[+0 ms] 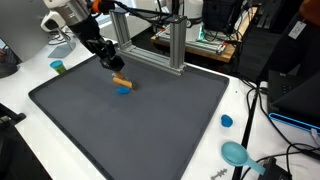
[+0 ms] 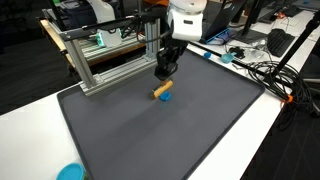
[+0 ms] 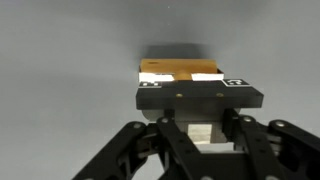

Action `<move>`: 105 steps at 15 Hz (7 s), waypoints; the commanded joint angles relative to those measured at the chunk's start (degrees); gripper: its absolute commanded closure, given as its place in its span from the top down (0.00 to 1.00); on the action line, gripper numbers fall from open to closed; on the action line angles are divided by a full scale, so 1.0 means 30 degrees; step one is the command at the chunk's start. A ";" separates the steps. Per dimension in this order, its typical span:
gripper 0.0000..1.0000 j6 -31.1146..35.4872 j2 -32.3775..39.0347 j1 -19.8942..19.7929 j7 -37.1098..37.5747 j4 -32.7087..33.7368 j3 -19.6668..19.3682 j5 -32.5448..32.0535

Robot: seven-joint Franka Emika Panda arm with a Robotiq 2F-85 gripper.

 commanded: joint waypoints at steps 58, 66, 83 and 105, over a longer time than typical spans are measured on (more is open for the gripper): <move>0.22 -0.2375 -0.2358 -0.0073 -1.5472 0.0085 0.1022 -0.0684; 0.22 0.0254 -0.3134 -0.1223 -1.8777 -0.1854 0.1510 0.0181; 0.22 0.3650 -0.6275 -0.2839 -3.1399 -0.5656 0.0332 0.3305; 0.22 0.6803 -0.4180 -0.1138 -3.1014 -0.6896 0.0253 0.1757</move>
